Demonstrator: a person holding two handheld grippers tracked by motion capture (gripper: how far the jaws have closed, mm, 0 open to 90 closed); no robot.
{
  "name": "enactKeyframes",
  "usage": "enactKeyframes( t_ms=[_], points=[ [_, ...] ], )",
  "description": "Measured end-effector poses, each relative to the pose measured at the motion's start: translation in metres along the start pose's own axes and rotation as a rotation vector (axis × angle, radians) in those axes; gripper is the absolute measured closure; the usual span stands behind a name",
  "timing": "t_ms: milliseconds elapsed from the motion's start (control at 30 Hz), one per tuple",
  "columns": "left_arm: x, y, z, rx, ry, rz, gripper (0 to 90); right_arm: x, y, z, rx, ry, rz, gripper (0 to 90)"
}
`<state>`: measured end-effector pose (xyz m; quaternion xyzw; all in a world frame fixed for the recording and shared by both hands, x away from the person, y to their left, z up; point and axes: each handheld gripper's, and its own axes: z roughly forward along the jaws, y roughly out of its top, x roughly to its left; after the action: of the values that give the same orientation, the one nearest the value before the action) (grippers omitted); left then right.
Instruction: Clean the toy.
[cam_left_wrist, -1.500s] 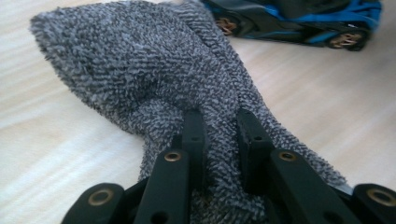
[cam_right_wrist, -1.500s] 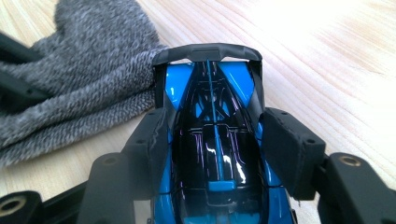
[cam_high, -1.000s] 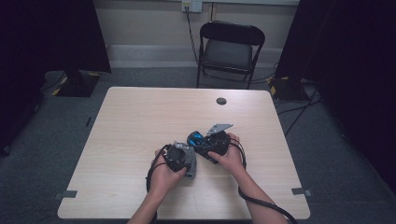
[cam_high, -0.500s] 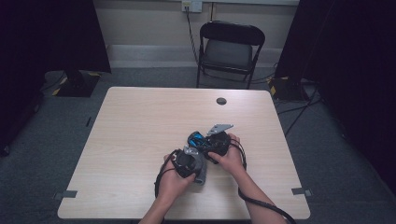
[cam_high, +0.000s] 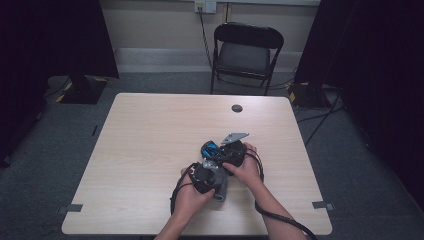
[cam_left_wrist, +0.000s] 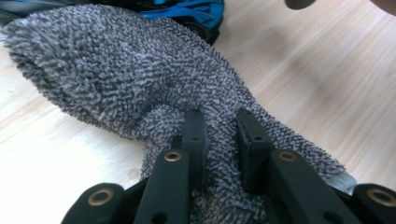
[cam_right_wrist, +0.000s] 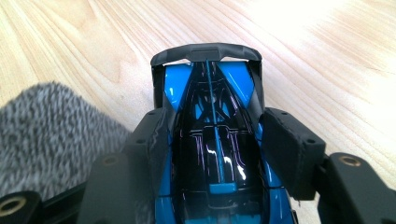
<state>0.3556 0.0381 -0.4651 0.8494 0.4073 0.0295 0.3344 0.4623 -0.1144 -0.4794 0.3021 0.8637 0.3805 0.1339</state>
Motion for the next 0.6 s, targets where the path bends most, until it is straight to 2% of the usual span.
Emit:
enactKeyframes(
  t_ms=[133,300,500,533,600],
  points=[
    [-0.007,-0.001,0.002,-0.004,-0.034,0.004,76.1,0.000,0.000,0.000,0.001,0.002,-0.004,41.9],
    [-0.014,0.000,0.005,-0.009,-0.045,0.020,76.1,-0.001,0.000,0.000,0.001,0.004,-0.003,41.9],
    [-0.020,-0.002,0.006,-0.008,-0.079,0.036,76.1,-0.001,0.000,-0.001,0.004,0.005,-0.004,41.9],
    [-0.022,-0.002,0.005,-0.012,-0.099,0.034,76.1,-0.001,0.000,0.000,0.004,0.005,-0.005,41.9],
    [-0.023,-0.002,0.005,-0.010,-0.108,0.043,76.0,-0.001,0.000,0.000,0.003,0.005,-0.005,41.9]
  ],
)
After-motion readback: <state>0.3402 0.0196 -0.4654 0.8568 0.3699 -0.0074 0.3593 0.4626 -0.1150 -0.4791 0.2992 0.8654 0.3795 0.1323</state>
